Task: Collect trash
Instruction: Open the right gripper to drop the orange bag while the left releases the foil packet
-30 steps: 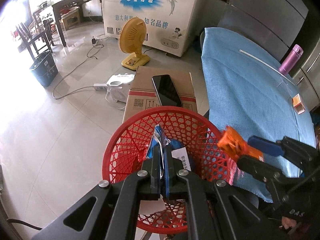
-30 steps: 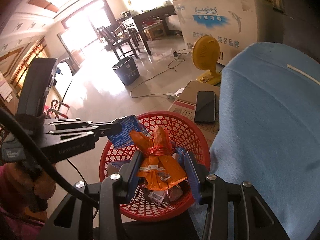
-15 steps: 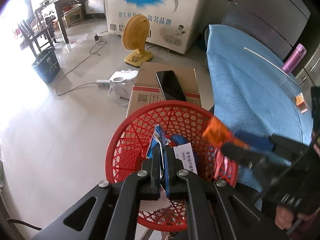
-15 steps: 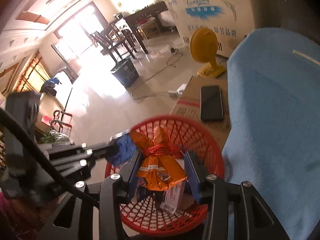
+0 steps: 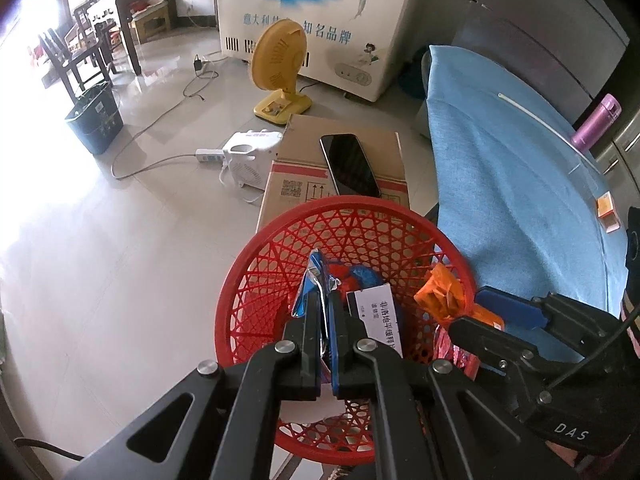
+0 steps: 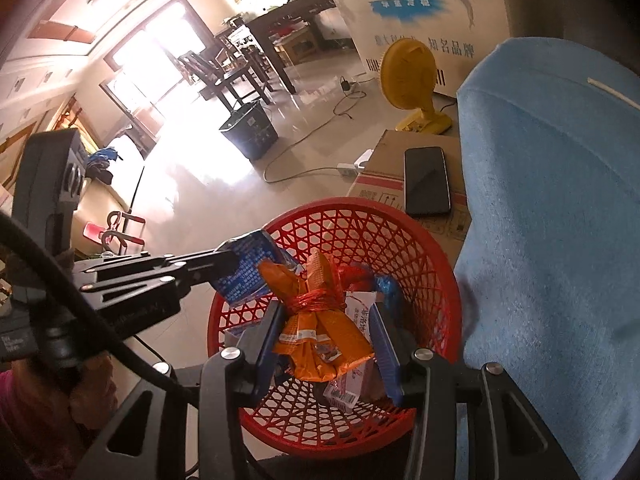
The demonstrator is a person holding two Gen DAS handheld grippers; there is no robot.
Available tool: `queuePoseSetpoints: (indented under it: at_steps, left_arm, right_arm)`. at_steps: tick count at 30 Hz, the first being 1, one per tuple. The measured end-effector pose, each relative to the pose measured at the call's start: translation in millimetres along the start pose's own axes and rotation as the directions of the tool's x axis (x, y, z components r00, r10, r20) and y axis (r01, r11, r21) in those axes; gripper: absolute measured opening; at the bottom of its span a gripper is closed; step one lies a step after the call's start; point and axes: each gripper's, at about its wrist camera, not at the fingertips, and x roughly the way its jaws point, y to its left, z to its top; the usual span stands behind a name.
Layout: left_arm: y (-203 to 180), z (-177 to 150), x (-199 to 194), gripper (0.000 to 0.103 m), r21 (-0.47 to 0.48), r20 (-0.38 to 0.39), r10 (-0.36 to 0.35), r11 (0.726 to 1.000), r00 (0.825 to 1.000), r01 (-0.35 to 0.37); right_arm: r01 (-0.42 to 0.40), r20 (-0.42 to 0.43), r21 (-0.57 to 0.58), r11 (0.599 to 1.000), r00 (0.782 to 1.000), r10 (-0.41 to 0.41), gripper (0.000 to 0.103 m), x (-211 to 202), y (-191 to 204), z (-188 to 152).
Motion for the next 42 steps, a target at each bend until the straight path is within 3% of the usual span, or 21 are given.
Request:
queuePoseSetpoints:
  at_steps: [25,27,31,37,42]
  left_arm:
    - [-8.2,4.9,13.7,0.007,0.004,-0.072,0.024,1.000,0.997,-0.024]
    - [-11.5,4.7,13.2,0.014,0.020,-0.065,0.038,0.999,0.997,-0.037]
    - [-19.4,5.1,9.0,0.049,0.054,-0.028,0.066,0.997,0.997,-0.064]
    - [-37.5,6.7,1.8,0.061,0.140,0.046,0.139,0.980,0.989,-0.145]
    - [-49.0,9.1,-4.3,0.062,0.170,0.082,0.149,0.972,0.985,-0.161]
  right_arm:
    - [-0.015,-0.050,0.062,0.998,0.999,0.018,0.055,7.9,-15.7,-0.4]
    - [-0.010,-0.047,0.077,0.997,0.999,0.014,0.055,7.6,-20.1,-0.6]
    - [0.004,-0.029,0.088,0.996,1.000,-0.002,0.055,1.8,-24.7,0.6]
    - [0.061,0.014,0.098,0.993,0.998,-0.063,0.058,-10.4,-35.5,3.3]
    - [0.109,0.053,0.117,0.987,0.992,-0.116,0.061,-25.8,-48.5,5.7]
